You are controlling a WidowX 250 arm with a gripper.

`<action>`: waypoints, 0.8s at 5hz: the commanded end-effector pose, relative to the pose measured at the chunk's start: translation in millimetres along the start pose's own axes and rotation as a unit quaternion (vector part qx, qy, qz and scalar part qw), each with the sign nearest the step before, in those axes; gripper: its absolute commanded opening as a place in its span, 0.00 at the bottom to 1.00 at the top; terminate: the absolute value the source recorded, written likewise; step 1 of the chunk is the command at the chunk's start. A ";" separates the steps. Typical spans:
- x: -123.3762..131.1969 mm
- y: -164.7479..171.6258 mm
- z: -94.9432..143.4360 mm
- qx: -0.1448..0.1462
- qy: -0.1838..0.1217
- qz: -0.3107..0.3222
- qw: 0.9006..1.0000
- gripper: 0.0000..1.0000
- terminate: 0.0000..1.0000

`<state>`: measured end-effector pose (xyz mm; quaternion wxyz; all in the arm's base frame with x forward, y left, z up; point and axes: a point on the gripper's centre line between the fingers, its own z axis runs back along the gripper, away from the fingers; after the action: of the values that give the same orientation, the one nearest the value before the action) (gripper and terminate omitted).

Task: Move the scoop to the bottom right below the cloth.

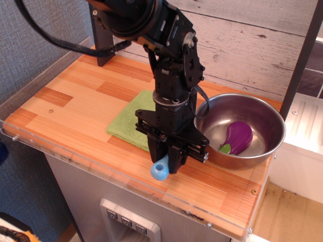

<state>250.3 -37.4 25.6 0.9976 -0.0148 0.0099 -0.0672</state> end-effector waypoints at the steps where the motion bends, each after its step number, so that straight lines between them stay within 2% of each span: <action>1: 1.6 -1.1 5.7 -0.001 -0.007 -0.001 1.000 1.00 0.00; 2: 0.1 2.1 13.1 0.000 -0.014 0.002 1.000 1.00 0.00; 3: -3.4 15.7 31.3 -0.002 -0.032 0.018 0.999 1.00 0.00; 4: -6.6 46.4 62.1 0.008 -0.055 0.039 0.998 1.00 0.00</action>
<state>249.8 11.7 75.2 0.9993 -0.0104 -0.0272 -0.0223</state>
